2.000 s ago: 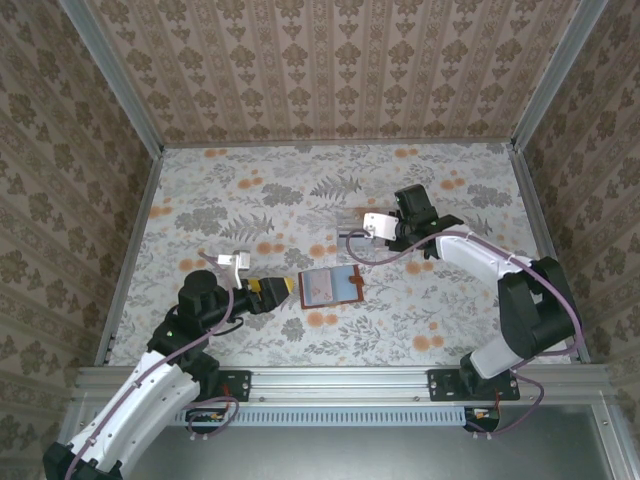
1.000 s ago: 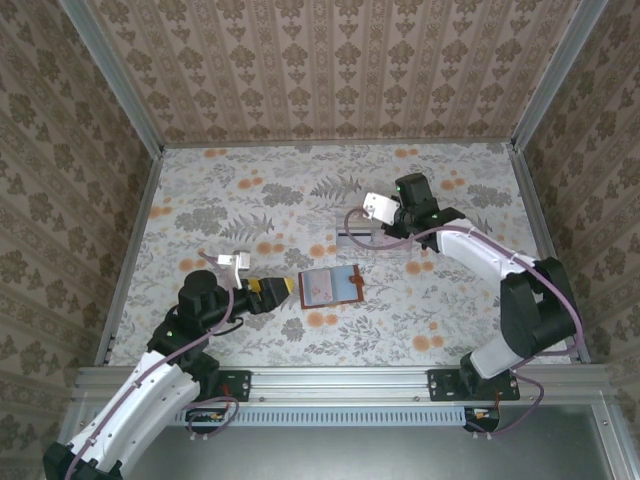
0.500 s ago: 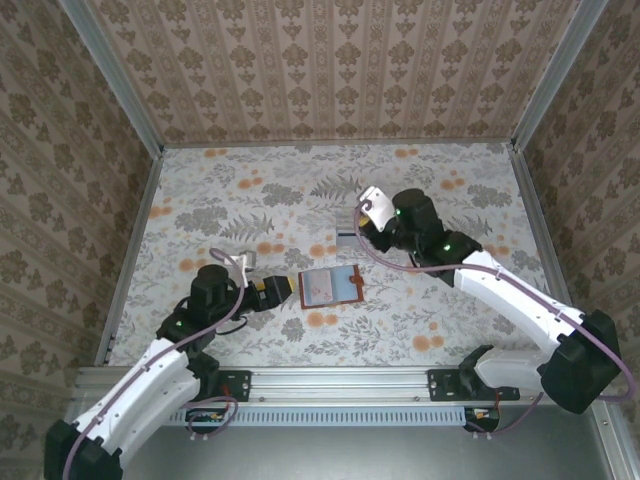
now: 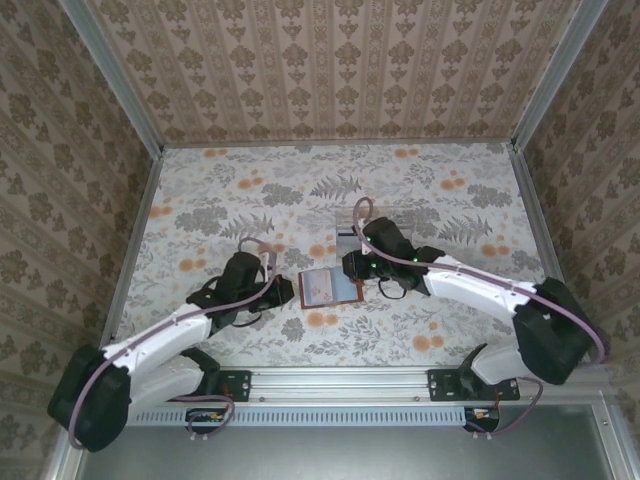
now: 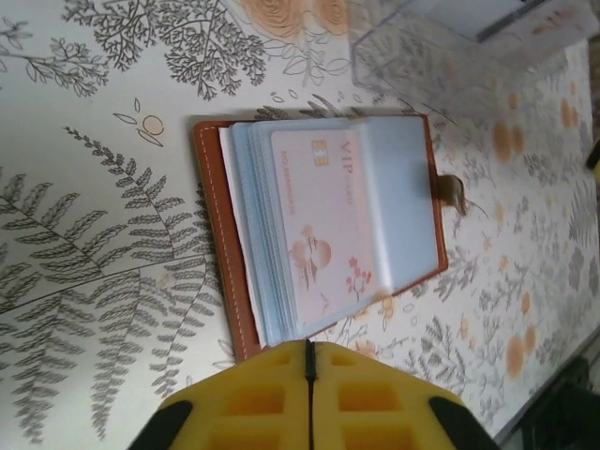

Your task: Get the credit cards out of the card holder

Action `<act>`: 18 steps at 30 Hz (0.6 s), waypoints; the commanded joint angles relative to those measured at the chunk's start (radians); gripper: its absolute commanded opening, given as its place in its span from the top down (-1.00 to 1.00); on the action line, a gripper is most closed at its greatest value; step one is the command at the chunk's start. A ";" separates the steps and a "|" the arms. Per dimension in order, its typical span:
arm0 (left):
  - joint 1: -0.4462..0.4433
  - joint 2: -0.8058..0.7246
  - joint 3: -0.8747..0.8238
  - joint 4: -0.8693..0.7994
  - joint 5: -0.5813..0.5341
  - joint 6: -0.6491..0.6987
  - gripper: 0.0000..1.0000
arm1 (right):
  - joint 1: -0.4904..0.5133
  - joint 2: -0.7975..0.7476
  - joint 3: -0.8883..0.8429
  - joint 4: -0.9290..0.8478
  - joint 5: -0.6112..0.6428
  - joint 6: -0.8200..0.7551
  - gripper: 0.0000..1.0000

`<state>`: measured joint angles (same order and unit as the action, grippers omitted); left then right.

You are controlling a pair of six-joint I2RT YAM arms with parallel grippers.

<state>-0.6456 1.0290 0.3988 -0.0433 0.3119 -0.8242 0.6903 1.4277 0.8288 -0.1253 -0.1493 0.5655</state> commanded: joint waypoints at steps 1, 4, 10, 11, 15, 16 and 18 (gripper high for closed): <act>-0.020 0.080 0.059 0.040 -0.043 0.027 1.00 | 0.005 0.067 0.000 0.084 -0.128 0.126 0.62; -0.029 0.141 0.078 0.067 -0.045 0.026 1.00 | 0.004 0.137 0.016 0.088 -0.169 0.148 0.62; -0.047 0.224 0.107 0.089 -0.053 0.029 1.00 | 0.005 0.246 0.046 0.093 -0.241 0.185 0.62; -0.048 0.235 0.109 0.094 -0.053 0.027 1.00 | 0.005 0.257 0.048 0.096 -0.245 0.190 0.62; -0.055 0.276 0.110 0.117 -0.050 0.023 1.00 | 0.003 0.295 0.068 0.093 -0.272 0.201 0.59; -0.058 0.288 0.112 0.122 -0.049 0.024 1.00 | 0.002 0.301 0.070 0.090 -0.273 0.201 0.59; -0.059 0.310 0.114 0.132 -0.049 0.022 1.00 | 0.000 0.305 0.072 0.090 -0.271 0.202 0.59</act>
<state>-0.6968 1.3151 0.4870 0.0582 0.2737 -0.8143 0.6903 1.7187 0.8726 -0.0479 -0.3836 0.7422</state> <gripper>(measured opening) 0.047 0.205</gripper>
